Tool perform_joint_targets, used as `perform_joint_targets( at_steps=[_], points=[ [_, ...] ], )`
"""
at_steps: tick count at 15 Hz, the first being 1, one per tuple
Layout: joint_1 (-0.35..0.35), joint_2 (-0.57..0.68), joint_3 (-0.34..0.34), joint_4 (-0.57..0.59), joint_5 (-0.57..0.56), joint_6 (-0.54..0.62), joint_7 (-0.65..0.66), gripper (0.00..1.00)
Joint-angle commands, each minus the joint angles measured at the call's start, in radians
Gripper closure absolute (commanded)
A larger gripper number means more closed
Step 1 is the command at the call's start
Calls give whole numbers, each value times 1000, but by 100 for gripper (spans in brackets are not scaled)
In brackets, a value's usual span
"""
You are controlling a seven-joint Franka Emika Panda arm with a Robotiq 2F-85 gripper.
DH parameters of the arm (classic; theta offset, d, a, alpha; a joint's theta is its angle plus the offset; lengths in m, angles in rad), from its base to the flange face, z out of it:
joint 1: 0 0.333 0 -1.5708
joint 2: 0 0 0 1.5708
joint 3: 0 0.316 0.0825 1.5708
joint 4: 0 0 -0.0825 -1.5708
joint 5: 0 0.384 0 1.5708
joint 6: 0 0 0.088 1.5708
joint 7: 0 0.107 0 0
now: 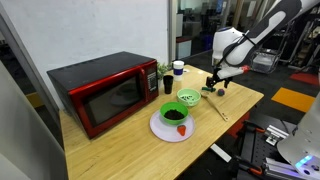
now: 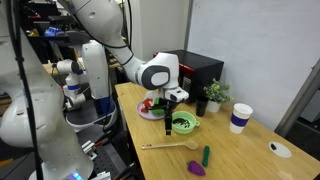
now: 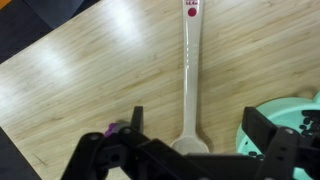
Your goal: Pour the contents in the green pot into the green bowl, place the zucchini and purple grapes inside the green pot
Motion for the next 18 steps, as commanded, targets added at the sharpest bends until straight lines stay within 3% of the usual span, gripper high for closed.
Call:
perform_joint_targets(
  at_steps=[1, 7, 8, 18],
  points=[
    [6, 69, -2, 64, -2, 36, 51, 0],
    [23, 128, -14, 131, 24, 58, 78, 0],
    [24, 84, -18, 103, 8, 38, 68, 0],
    [29, 117, -25, 114, 14, 58, 76, 0]
  ],
)
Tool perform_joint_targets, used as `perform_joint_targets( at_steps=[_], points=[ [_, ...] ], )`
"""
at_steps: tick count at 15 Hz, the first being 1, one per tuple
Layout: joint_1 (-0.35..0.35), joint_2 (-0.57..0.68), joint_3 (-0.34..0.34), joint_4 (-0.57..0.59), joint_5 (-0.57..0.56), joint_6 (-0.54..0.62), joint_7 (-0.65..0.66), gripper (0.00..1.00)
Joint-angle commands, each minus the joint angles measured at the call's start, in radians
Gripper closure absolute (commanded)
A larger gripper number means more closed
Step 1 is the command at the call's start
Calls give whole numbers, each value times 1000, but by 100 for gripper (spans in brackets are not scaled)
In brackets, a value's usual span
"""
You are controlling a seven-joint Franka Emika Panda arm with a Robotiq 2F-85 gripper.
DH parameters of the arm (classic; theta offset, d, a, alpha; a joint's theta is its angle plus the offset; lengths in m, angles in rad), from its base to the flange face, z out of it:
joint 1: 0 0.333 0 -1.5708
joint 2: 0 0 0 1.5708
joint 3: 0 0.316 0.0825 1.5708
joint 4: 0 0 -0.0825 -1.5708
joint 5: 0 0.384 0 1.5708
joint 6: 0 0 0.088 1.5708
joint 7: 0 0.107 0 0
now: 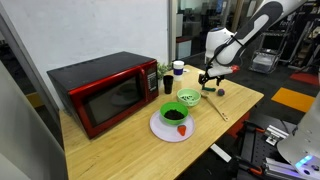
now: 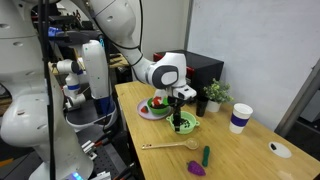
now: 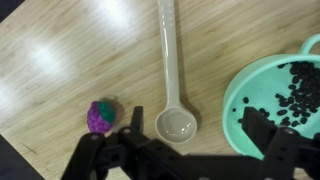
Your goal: Pour the contents in the green pot into the green bowl, place the zucchini and purple grapes inside the green pot
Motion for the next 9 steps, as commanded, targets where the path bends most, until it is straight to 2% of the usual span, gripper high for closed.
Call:
perform_joint_targets(
  at_steps=[1, 6, 9],
  points=[
    [16, 20, -25, -5, 21, 31, 12, 0],
    [20, 95, -46, -14, 93, 158, 91, 0],
    [40, 149, -48, -7, 166, 228, 88, 0]
  ],
)
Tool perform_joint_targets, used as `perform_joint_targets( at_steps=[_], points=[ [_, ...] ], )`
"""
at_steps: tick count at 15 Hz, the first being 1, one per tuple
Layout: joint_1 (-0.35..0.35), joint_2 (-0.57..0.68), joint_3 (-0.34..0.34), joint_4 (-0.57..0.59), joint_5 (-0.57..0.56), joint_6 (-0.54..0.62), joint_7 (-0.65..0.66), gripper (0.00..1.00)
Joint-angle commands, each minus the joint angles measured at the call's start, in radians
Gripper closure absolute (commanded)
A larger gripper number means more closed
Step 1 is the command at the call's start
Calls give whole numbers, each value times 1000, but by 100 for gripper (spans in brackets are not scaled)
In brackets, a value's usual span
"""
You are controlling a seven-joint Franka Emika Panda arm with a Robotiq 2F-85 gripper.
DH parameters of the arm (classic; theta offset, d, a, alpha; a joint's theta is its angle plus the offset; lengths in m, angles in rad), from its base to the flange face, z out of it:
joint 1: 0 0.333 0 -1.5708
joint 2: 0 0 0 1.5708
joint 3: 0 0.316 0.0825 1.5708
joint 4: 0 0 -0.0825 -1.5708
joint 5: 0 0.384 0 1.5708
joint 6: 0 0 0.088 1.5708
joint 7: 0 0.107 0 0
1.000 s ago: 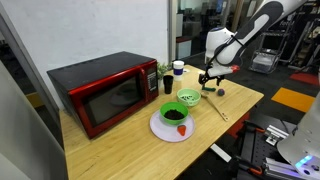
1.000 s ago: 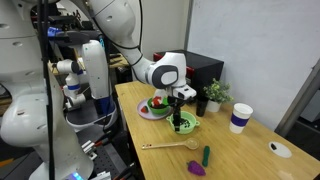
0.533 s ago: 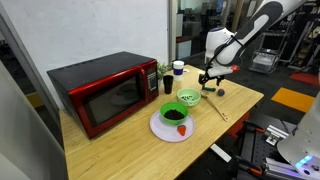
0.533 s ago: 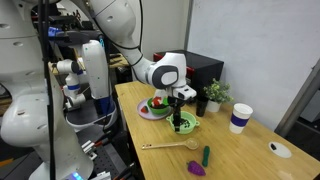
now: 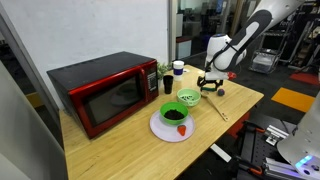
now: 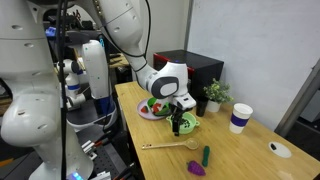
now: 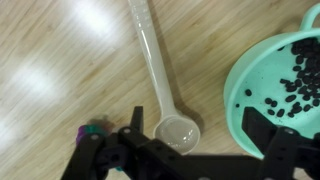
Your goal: Pour the contents in the green pot into the green bowl, place the zucchini and purple grapes inside the green pot
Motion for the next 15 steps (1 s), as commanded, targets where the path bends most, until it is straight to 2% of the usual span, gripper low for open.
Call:
perform_joint_targets(
  at_steps=[1, 6, 15],
  points=[
    [41, 73, -16, 10, 86, 97, 5, 0],
    [92, 134, -24, 35, 178, 183, -11, 0],
    [172, 229, -114, 67, 210, 237, -3, 0]
  ],
)
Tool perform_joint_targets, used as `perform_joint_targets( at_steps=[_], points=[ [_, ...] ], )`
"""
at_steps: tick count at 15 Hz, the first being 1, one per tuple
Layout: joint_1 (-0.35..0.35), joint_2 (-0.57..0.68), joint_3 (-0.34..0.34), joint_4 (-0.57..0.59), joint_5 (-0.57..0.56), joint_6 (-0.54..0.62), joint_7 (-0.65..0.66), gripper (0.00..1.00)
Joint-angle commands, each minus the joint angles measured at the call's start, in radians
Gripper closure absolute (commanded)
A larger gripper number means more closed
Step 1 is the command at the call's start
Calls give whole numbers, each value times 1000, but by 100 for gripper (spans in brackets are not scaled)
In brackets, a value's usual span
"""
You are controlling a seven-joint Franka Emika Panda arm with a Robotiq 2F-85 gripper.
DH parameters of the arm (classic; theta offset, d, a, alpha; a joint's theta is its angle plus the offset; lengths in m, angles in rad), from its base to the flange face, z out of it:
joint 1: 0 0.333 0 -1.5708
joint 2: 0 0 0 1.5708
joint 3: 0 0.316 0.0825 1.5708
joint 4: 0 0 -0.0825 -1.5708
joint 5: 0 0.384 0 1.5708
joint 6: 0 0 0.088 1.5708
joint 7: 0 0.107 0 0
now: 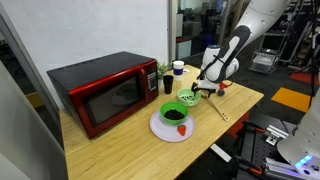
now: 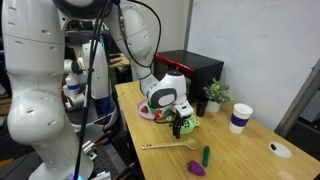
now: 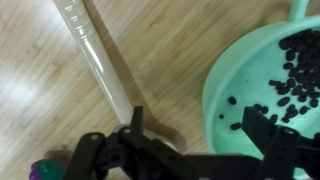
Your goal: Pour the contents in the green pot into the green bowl, place the zucchini and purple grapes inside the green pot
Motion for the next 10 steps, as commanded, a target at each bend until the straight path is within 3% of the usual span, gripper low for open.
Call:
perform_joint_targets(
  at_steps=[1, 9, 10],
  points=[
    [37, 50, -37, 32, 38, 27, -6, 0],
    [54, 81, -23, 58, 103, 51, -23, 0],
    [59, 85, -26, 61, 105, 55, -23, 25]
  ],
)
